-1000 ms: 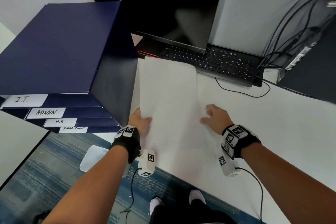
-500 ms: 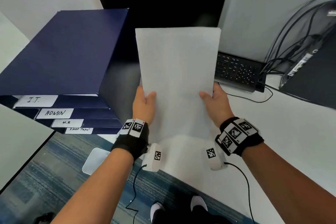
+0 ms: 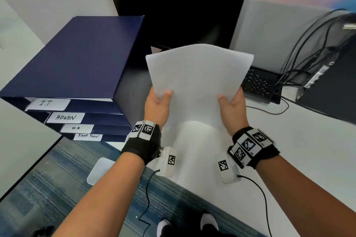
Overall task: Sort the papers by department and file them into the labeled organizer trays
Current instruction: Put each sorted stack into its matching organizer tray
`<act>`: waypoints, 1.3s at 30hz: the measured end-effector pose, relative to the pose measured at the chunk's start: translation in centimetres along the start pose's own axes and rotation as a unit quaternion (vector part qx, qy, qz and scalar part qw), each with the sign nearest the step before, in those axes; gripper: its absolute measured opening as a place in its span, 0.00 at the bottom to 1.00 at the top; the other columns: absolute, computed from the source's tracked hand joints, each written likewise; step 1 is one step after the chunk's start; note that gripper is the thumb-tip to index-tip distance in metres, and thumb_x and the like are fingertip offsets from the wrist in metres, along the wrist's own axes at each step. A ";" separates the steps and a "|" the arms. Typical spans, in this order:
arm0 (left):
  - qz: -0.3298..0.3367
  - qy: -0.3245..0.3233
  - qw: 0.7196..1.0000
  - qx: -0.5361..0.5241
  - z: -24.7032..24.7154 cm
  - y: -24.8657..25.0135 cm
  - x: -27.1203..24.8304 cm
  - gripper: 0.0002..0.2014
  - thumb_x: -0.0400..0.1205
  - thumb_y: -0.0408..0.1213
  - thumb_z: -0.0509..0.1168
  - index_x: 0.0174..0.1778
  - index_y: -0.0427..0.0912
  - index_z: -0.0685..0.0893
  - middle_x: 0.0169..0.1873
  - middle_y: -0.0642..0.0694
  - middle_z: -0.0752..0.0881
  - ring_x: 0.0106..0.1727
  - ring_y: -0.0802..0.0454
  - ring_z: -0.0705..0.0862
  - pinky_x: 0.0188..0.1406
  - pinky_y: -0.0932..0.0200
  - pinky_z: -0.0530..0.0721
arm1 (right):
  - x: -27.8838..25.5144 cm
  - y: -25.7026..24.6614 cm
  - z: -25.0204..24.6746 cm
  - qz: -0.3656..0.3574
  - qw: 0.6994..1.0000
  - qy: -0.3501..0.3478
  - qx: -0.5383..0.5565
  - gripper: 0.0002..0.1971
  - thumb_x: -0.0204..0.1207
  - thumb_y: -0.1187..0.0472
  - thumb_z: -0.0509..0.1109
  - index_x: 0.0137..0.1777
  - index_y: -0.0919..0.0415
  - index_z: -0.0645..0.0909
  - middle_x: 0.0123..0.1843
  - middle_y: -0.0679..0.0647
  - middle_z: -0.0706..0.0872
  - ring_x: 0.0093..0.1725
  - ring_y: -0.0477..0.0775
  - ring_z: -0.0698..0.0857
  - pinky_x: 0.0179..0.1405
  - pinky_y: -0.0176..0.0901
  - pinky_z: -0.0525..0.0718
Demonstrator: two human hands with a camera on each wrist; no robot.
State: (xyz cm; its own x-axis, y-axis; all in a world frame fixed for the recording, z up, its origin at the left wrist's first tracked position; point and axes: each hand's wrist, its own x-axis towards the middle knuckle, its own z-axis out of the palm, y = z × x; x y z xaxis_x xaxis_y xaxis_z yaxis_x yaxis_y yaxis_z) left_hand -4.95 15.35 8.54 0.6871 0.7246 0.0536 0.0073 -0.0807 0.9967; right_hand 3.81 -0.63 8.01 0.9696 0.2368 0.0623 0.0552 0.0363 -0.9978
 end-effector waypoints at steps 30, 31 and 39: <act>-0.300 0.117 0.944 0.079 -21.6 -14.7 -15.8 0.17 0.76 0.38 0.71 0.61 0.45 0.79 0.58 0.42 0.86 0.59 0.43 0.85 0.65 0.45 0.80 | -14.4 10.1 11.0 0.174 0.881 -0.337 -0.283 0.13 0.79 0.68 0.57 0.63 0.65 0.72 0.56 0.53 0.79 0.55 0.54 0.78 0.56 0.41 0.73; -0.307 0.123 0.940 0.082 -22.2 -14.9 -16.0 0.17 0.76 0.39 0.71 0.61 0.44 0.79 0.59 0.41 0.86 0.60 0.42 0.85 0.66 0.43 0.80 | -14.7 10.2 11.6 0.172 0.874 -0.347 -0.295 0.12 0.79 0.67 0.56 0.62 0.67 0.72 0.56 0.56 0.80 0.54 0.56 0.78 0.54 0.41 0.73; -0.355 0.146 0.920 0.083 -27.4 -17.4 -16.7 0.17 0.72 0.42 0.72 0.56 0.47 0.78 0.57 0.40 0.87 0.57 0.39 0.86 0.63 0.37 0.81 | -16.9 11.0 16.0 0.224 0.841 -0.375 -0.319 0.15 0.79 0.70 0.54 0.63 0.66 0.74 0.57 0.55 0.79 0.55 0.56 0.78 0.56 0.42 0.74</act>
State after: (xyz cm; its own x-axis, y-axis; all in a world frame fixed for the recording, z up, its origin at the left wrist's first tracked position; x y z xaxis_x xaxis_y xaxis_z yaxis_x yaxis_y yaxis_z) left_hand -36.43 23.40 -7.98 0.2425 0.7856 -0.5692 0.5068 0.3978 0.7648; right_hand -15.81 11.34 -3.68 0.5176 0.6428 -0.5648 0.0727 -0.6907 -0.7195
